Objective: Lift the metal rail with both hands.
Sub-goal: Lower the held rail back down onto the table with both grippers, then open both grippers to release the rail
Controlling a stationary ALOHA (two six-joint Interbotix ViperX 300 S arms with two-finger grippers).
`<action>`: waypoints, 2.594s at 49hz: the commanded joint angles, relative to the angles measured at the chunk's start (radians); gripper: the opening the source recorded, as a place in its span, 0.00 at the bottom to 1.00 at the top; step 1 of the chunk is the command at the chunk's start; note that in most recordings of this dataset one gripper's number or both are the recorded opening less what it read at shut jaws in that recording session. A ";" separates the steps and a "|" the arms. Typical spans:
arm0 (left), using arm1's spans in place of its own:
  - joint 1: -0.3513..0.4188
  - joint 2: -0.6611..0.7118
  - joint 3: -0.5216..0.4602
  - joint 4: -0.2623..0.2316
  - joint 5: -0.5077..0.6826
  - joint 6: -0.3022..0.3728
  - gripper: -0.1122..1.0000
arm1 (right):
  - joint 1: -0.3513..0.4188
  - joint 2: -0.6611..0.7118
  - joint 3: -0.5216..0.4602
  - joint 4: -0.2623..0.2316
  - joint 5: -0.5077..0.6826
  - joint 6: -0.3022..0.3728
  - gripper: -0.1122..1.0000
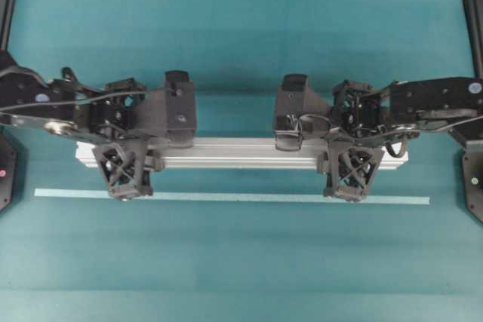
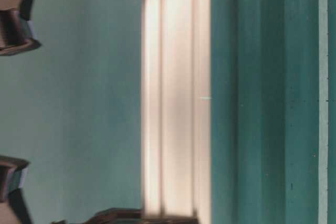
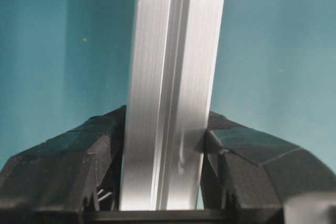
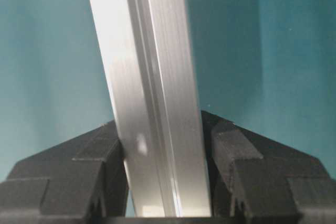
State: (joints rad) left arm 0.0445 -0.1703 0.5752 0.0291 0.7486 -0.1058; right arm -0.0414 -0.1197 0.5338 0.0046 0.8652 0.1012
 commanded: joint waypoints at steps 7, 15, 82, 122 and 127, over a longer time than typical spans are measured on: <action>0.005 0.049 0.037 -0.003 -0.064 -0.029 0.43 | -0.002 0.038 0.014 -0.003 -0.060 0.002 0.45; -0.002 0.074 0.057 -0.002 -0.118 -0.043 0.43 | 0.018 0.083 0.048 -0.002 -0.150 0.009 0.45; -0.038 0.193 0.138 -0.003 -0.357 -0.083 0.43 | 0.060 0.204 0.130 0.023 -0.336 0.020 0.45; -0.043 0.170 0.195 -0.003 -0.408 -0.021 0.42 | 0.061 0.206 0.140 0.077 -0.383 0.026 0.45; -0.037 0.169 0.198 -0.003 -0.417 -0.020 0.43 | 0.061 0.206 0.140 0.077 -0.377 0.029 0.46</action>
State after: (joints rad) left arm -0.0031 0.0061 0.7747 0.0276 0.3421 -0.1243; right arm 0.0077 0.0752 0.6826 0.0660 0.4924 0.1089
